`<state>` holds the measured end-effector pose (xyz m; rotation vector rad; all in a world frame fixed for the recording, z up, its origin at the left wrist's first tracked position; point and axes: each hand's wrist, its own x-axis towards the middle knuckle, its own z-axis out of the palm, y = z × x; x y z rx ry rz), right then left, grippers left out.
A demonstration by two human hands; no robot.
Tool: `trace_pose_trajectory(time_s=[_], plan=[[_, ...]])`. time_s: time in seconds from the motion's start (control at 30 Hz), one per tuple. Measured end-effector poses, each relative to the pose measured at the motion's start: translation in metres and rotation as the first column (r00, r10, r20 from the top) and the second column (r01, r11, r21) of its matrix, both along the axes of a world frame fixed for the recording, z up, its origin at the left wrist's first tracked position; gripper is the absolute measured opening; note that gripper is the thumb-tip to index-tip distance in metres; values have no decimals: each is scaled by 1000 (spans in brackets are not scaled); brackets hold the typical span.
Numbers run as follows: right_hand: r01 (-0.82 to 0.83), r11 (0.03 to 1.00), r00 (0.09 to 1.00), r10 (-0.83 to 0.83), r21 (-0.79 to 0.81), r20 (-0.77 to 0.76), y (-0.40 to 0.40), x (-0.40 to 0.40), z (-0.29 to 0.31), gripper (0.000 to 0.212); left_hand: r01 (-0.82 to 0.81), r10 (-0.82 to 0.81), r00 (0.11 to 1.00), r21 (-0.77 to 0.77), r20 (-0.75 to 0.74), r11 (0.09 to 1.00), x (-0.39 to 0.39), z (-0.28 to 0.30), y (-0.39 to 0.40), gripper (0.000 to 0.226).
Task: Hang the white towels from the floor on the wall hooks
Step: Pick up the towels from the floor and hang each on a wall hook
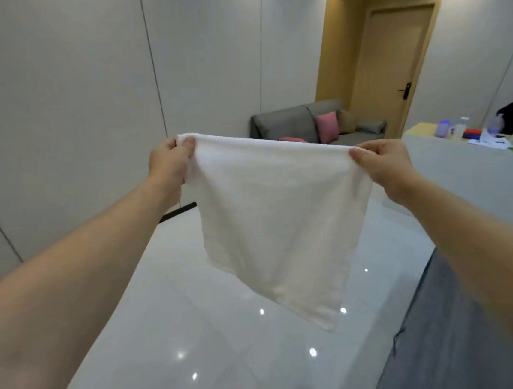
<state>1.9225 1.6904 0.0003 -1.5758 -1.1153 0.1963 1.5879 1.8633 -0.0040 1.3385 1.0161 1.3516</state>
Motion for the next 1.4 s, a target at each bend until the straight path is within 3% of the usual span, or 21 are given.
trace_pose_trajectory(time_s=[0.23,0.4,0.6,0.77,1.0,1.17,1.27,1.4], plan=[[-212,977,977,212,-31,-24,154,-76,-23,16,-271,270,962,-27,-39,962,-110,-34,60,25],[-428,902,903,424,-57,-65,274,-151,-29,20,-457,456,887,0,-72,889,-193,-32,114,24],[-636,768,771,627,-76,-112,410,-254,-21,15,-651,647,754,5,-114,759,-290,-13,158,23],[-783,615,621,768,-89,-153,492,-370,-22,17,-824,811,557,4,-179,567,-378,-11,157,33],[-911,390,410,890,-133,-198,526,-564,-47,16,-934,916,358,-87,-180,348,-511,-25,120,32],[-949,268,282,957,-169,-63,533,-709,-51,14,-968,957,250,-70,-149,242,-621,-31,93,18],[-963,197,199,980,-184,4,533,-799,-44,17,-974,969,222,-70,-105,216,-694,-28,78,16],[-984,82,99,990,-156,-103,518,-920,-25,18,-974,977,210,-101,-46,204,-788,-15,58,21]])
